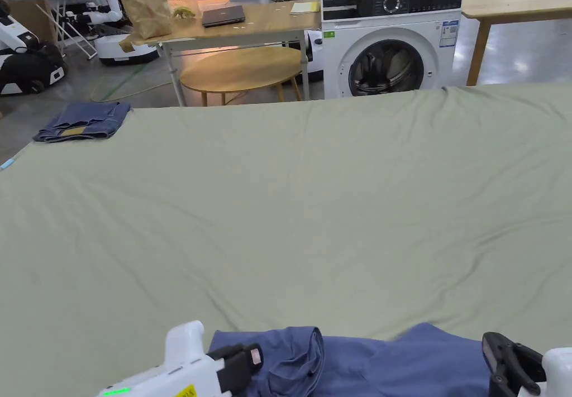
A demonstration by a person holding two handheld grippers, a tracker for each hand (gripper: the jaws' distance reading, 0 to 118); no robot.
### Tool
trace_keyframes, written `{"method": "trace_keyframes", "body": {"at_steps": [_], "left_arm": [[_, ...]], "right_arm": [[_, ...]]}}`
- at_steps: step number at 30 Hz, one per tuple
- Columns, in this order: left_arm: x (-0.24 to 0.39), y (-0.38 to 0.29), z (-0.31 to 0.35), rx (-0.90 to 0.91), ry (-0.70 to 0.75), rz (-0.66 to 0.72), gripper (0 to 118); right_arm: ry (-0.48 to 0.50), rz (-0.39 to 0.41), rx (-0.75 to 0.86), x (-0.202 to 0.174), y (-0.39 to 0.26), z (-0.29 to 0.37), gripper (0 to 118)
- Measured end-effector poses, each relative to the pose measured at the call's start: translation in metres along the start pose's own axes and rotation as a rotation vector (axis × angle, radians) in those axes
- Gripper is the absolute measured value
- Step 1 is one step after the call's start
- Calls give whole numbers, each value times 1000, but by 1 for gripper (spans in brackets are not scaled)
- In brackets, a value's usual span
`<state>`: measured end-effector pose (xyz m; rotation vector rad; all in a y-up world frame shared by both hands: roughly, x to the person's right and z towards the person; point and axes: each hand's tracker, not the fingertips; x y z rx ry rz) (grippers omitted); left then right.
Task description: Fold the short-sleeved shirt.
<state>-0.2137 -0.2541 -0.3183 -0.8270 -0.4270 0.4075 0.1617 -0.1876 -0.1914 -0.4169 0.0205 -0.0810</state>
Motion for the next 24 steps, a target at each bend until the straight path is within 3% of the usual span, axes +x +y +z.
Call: {"method": "trace_keyframes", "body": {"at_steps": [4,7,10,12,18,21,22,24], "left_arm": [[21,-23,-34,-86,-89,4,5],[46,-34,-50,-151,-176,-105,5],[58,-37,-50,-108,-36,-280,5],[55,-31,-41,-65,-31,-200,5],[64,-10,9,98,57,-313,5],[40,-14,22,171,112,-231,9],[28,-13,27,173,98,-162,34],[1,-13,41,196,21,19,99]], "right_arm": [[-6,3,-10,3,-2,3,0],[-20,4,-19,7,-2,5,0],[-27,12,-20,10,-2,6,0],[-35,21,-20,11,-2,7,0],[-20,16,-21,3,-3,3,0],[8,12,-19,-8,-2,0,0],[17,12,-17,-11,-2,0,0],[36,20,-12,-15,-3,2,0]]}}
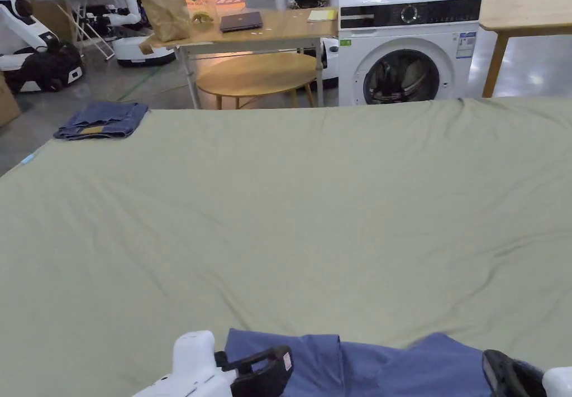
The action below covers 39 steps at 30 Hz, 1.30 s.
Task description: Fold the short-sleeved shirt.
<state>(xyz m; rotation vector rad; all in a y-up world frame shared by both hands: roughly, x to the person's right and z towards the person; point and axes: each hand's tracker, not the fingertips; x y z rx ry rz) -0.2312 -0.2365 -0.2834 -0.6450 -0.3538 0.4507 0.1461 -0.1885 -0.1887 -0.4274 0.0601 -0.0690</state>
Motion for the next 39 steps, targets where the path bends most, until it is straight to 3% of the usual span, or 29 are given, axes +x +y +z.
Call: {"method": "trace_keyframes", "body": {"at_steps": [1,3,7,11,14,15,17,18,19,21,22,24,27,30,35,39], "left_arm": [[-15,0,6,31,-25,89,115],[-44,3,10,24,-19,208,116],[-92,-8,-15,-87,32,308,116],[-90,-14,-34,-64,-178,394,118],[-75,-27,-62,-214,-473,590,115],[-71,-31,-68,-198,-466,589,106],[-67,-33,-72,-150,-363,591,39],[-72,-42,-76,-139,-305,623,16],[-79,-46,-80,-150,-272,657,15],[-91,-50,-78,-118,-370,732,14],[-85,-42,-68,-109,-354,701,13],[-85,-21,-49,-72,-207,476,13],[-96,7,-23,-24,-121,368,13],[-85,38,3,2,47,65,13],[5,50,16,12,118,-351,13],[103,18,-5,14,82,-682,13]], "right_arm": [[4,6,-1,-1,-1,-1,0],[8,14,-9,-3,-1,-4,0],[19,2,-17,-6,-1,-6,0],[21,15,-15,-8,0,-5,0],[16,13,-15,-7,1,-5,0],[14,13,-16,-7,2,-5,0],[5,16,-13,-7,4,-3,0],[2,17,-12,-7,5,-2,0],[-1,16,-10,-6,6,-1,0],[-8,22,-12,-6,6,-1,0],[-13,26,-11,-5,7,0,0],[-19,32,-9,-4,8,1,0],[-22,30,-3,-4,9,1,0],[-26,27,-3,-4,8,0,0],[-31,19,-19,0,3,-3,0],[-39,-13,-23,8,1,1,0]]}}
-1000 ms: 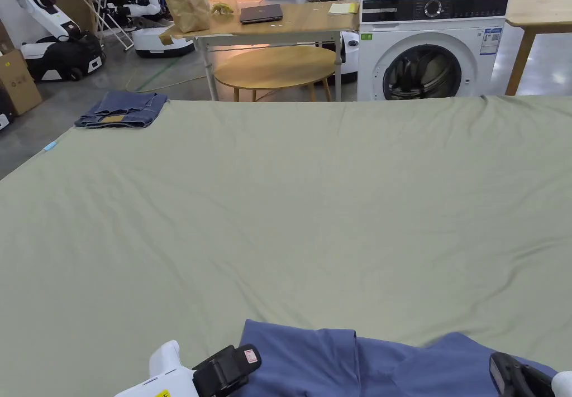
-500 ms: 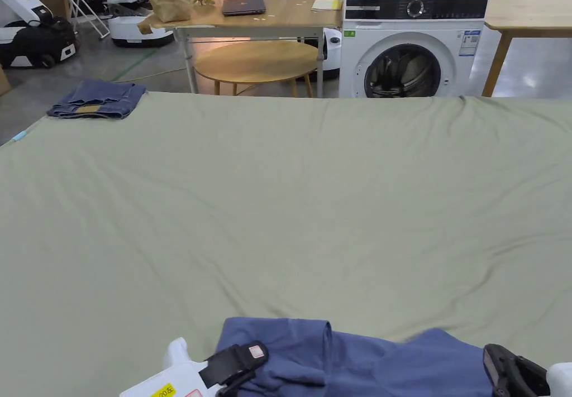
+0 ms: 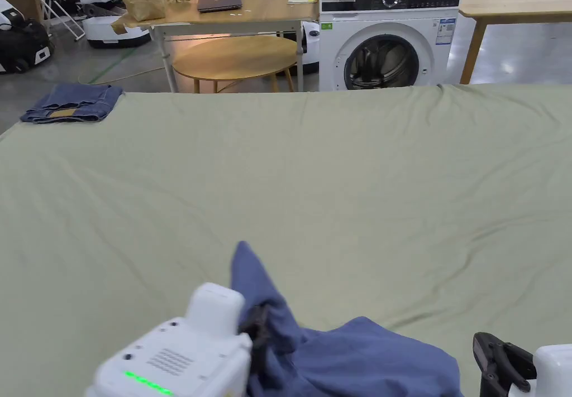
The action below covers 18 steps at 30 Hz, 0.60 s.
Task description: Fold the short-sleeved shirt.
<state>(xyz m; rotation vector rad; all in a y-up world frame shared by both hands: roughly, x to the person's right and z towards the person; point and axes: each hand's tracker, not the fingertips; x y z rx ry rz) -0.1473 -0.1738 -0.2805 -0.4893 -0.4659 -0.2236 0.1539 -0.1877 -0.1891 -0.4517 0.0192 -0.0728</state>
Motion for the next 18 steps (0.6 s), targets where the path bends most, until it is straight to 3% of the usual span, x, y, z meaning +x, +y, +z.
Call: {"method": "trace_keyframes", "body": {"at_steps": [4,6,9,10,11,13,14,16,18], "left_arm": [[102,-3,-33,-53,-46,-294,13],[147,-16,-56,-136,26,-468,13],[180,-39,-83,-186,45,-584,14],[186,-45,-89,-200,63,-626,27],[185,-47,-91,-202,53,-645,48],[177,-39,-84,-185,-41,-560,78],[168,-28,-76,-175,-112,-443,87],[137,-2,-63,-190,-295,-138,89],[106,14,-47,-138,-383,111,92]], "right_arm": [[-32,-13,5,14,-3,8,0],[-50,-24,4,23,-5,12,0],[-76,-37,4,35,-9,18,0],[-80,-44,2,40,-10,19,0],[-84,-46,1,43,-11,20,0],[-88,-45,-2,48,-13,22,0],[-85,-46,-2,50,-12,23,0],[-75,-45,2,53,-12,25,0],[-67,-33,-1,56,-11,23,0]]}}
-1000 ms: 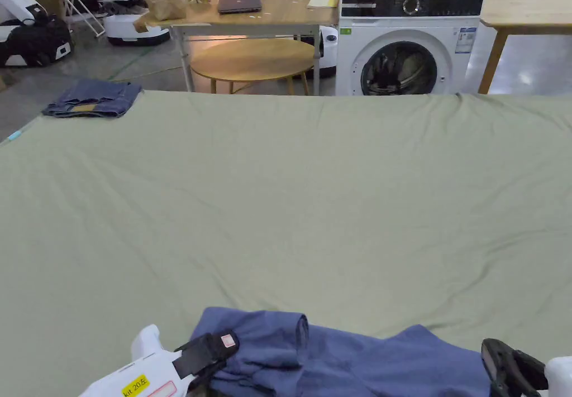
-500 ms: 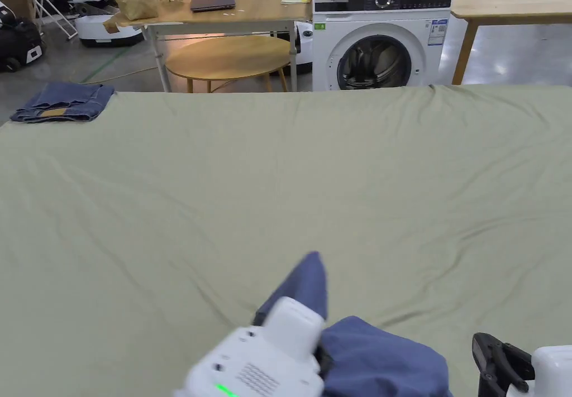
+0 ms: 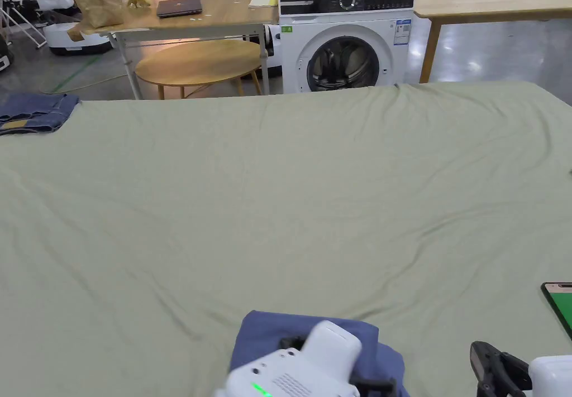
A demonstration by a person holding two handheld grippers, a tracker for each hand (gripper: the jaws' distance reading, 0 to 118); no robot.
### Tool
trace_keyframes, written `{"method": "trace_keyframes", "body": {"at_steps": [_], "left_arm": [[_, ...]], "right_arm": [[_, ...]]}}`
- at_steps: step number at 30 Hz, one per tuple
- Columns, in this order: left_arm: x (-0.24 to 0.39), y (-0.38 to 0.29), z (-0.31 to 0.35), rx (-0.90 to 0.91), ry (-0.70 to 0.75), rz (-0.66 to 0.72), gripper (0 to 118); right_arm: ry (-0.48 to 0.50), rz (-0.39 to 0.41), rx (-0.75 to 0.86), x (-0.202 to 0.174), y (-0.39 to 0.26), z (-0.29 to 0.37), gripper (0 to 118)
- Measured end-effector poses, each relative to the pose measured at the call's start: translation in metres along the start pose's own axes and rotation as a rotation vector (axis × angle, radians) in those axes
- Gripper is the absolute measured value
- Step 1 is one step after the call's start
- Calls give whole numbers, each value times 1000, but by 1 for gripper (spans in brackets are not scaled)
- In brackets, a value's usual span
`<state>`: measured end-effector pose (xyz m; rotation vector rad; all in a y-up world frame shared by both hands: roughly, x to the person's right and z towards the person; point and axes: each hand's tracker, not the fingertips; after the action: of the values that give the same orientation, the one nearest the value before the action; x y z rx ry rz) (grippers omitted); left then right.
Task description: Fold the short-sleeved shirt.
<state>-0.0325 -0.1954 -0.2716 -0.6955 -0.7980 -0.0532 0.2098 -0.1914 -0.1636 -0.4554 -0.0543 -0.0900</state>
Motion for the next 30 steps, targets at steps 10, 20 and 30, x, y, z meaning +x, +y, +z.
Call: {"method": "trace_keyframes", "body": {"at_steps": [10,20,30], "left_arm": [[-78,-38,-9,-83,-170,479,19],[-36,-60,-54,-137,-279,470,19],[-120,-60,63,74,-98,530,95]], "right_arm": [[86,22,-81,-5,-4,-14,0],[216,-65,-163,-18,-1,-33,0],[399,-142,-351,-48,-36,-104,0]]}}
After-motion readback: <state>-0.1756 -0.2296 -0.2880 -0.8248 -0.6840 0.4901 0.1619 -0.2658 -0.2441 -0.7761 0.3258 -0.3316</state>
